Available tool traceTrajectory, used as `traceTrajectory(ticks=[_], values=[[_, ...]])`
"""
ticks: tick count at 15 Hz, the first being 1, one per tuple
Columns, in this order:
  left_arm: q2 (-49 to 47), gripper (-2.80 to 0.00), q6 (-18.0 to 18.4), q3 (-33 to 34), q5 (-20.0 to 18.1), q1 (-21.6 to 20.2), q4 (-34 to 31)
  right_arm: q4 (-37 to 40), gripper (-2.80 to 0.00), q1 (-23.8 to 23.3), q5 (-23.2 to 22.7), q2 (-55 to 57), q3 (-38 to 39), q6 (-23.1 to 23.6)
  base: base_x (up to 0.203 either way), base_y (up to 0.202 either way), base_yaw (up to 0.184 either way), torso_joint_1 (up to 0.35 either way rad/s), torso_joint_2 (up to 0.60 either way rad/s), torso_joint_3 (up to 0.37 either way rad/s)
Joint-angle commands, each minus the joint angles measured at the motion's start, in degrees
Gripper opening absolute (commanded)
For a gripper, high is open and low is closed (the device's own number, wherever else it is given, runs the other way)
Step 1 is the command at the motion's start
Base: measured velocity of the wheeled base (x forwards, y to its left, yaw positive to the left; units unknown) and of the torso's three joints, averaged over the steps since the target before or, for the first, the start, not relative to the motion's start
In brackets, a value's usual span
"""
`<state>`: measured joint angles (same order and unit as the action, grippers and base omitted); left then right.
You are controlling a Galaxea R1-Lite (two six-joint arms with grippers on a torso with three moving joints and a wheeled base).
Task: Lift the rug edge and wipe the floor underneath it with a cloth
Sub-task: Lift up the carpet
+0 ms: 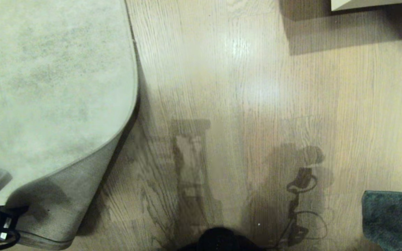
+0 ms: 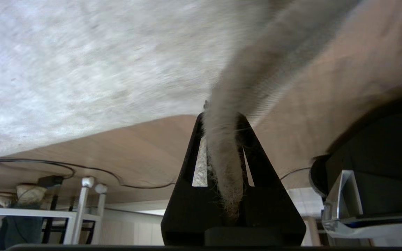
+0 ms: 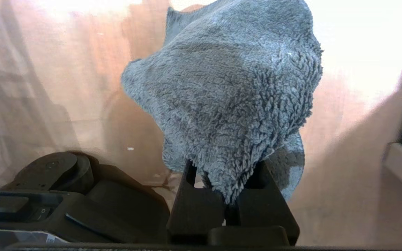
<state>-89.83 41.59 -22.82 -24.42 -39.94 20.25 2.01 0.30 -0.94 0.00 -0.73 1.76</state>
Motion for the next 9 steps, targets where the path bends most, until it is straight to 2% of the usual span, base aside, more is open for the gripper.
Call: traceTrajectory(ticks=[1,3,9], values=[[-0.5,-2.8,0.39,-0.36,-0.02,-0.58,0.28,0.01,-2.8,0.05,-0.03,0.05,-0.03,0.04,0.0,0.166,0.002,-0.001,0.0,0.002],[-0.61,-2.8,0.44,-1.45,-0.09,-1.48,0.31,0.01,-2.8,0.05,-0.03,0.0,0.03,0.01,0.0,0.082,-0.001,0.003,0.0,0.005],[-3.27,-2.8,0.65,-9.3,-1.41,-4.81,0.26,0.01,-2.8,0.05,-0.03,0.0,0.03,0.0,0.0,0.0,0.0,0.0,0.0,0.0]])
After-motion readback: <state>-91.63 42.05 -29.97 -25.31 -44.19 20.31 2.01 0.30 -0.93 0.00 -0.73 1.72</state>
